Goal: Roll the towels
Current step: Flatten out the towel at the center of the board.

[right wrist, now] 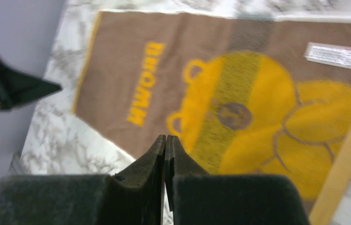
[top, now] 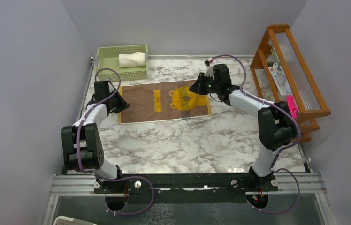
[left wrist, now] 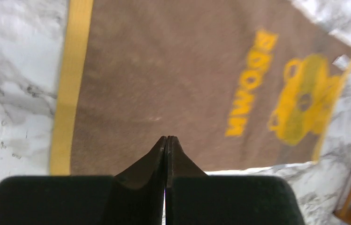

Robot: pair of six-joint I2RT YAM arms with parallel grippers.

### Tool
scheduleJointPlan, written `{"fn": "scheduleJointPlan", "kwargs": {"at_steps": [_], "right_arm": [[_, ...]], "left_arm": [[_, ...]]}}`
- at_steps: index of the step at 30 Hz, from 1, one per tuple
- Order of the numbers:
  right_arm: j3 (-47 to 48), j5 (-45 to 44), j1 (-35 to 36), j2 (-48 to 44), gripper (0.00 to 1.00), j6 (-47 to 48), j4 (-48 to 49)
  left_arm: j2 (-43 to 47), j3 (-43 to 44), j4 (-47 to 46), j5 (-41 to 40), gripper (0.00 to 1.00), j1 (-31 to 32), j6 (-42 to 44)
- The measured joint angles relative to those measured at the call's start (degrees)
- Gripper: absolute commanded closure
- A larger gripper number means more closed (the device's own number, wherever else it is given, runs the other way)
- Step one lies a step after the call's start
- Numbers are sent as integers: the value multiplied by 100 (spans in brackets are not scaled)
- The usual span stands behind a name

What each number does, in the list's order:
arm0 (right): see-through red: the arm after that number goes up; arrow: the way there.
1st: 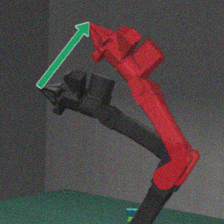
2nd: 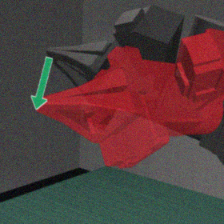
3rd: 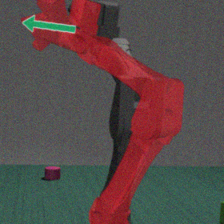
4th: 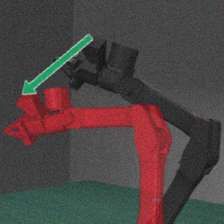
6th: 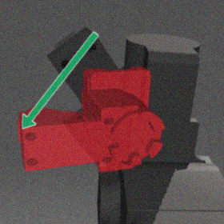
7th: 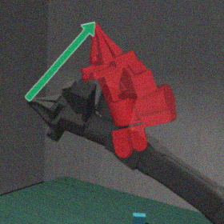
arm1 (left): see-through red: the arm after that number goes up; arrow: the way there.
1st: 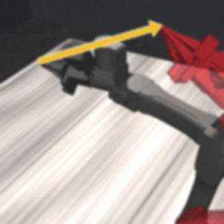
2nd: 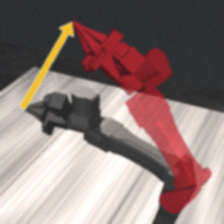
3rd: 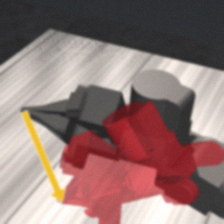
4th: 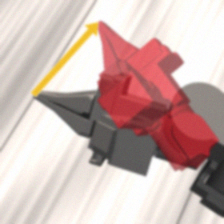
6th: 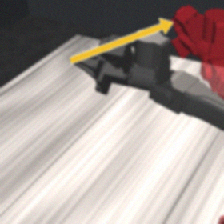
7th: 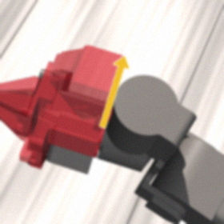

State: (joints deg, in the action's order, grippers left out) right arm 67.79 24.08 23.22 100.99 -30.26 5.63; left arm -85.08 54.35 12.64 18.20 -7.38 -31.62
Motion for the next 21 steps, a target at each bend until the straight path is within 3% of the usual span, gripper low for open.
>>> {"fn": "scheduleJointPlan", "kwargs": {"at_steps": [4, 10, 21], "right_arm": [[188, -542, -85, 634, 100, 321, -649], [-592, -925, -205, 802, 100, 420, -960], [-2083, -826, -876, -247, 100, 243, -518]], "left_arm": [[-411, -535, -85, -44, 100, -2, -103], [-533, -1040, -380, -372, 100, -4, -352], [916, -2736, -1261, -459, 100, 57, -1084]]}}
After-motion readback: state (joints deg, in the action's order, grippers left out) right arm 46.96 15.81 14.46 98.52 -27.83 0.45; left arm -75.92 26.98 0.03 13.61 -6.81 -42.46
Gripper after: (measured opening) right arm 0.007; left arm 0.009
